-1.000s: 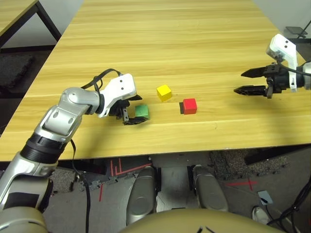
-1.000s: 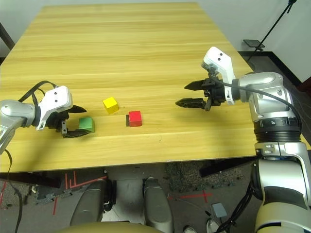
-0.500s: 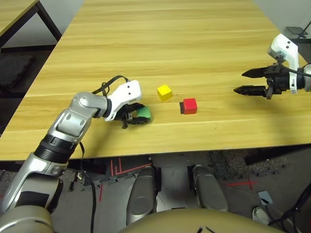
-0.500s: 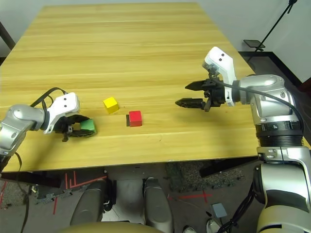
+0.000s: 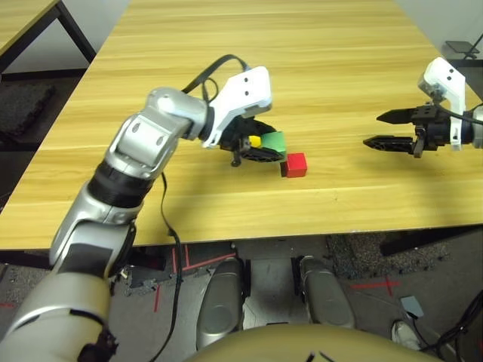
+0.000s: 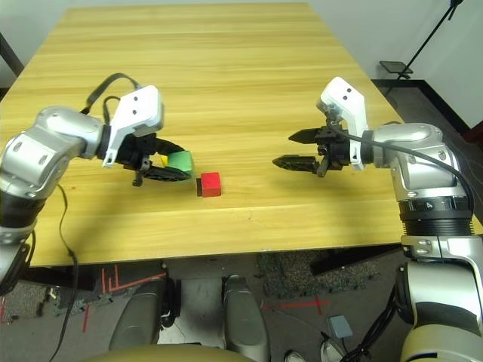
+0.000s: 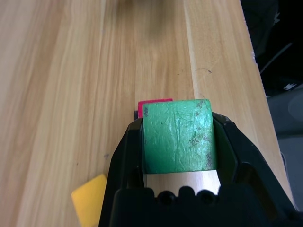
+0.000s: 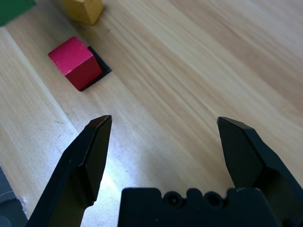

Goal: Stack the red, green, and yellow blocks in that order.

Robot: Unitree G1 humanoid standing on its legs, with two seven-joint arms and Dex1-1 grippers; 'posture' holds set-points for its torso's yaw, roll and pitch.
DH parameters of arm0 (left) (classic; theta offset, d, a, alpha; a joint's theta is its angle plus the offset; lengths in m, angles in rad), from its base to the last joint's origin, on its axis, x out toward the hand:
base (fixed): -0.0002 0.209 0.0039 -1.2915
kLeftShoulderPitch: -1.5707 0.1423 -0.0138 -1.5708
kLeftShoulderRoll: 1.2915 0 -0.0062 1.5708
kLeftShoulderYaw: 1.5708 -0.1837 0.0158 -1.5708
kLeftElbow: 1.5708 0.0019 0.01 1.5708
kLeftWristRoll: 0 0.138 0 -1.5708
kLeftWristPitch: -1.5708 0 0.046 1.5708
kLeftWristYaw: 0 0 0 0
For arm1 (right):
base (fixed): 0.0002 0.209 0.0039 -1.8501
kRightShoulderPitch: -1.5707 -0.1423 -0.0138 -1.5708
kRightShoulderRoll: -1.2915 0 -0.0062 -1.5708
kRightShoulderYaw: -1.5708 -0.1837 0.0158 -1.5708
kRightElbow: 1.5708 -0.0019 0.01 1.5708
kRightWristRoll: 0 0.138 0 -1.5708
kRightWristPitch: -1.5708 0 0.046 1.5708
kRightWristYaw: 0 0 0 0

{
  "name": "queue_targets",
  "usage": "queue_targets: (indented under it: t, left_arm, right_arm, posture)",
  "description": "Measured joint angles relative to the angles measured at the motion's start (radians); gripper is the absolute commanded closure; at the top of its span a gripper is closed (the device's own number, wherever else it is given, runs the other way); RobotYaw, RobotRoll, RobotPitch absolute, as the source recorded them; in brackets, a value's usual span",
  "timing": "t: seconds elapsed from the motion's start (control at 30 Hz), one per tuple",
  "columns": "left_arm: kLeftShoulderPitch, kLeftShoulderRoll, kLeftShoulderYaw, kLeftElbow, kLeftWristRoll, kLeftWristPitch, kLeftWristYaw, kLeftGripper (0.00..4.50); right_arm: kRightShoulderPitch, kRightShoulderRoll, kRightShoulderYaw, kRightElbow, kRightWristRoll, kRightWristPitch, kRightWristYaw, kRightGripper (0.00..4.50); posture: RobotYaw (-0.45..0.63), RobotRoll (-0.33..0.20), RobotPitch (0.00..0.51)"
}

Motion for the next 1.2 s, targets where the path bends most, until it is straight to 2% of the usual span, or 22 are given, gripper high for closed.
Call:
queue_targets:
  t: [0.27, 0.8, 1.2]
  left_arm:
    - [-0.058, -0.096, -0.042, 0.199, 0.072, -0.101, -0.009, 2.44]
    - [-0.076, -0.215, -0.059, 0.302, 0.128, -0.150, -0.016, 2.44]
    - [-0.078, -0.228, -0.059, 0.330, 0.152, -0.167, -0.021, 2.44]
  right_arm:
    - [0.070, -0.003, -0.018, -0.088, 0.040, 0.048, -0.039, 0.00]
    - [0.138, -0.014, -0.048, -0.158, 0.081, 0.089, -0.096, 0.00]
    - [0.168, -0.018, -0.070, -0.185, 0.118, 0.108, -0.122, 0.00]
  posture:
    - [0.06, -0.050, 0.112]
    - [0.02, -0.038, 0.123]
    - [0.03, -0.035, 0.128]
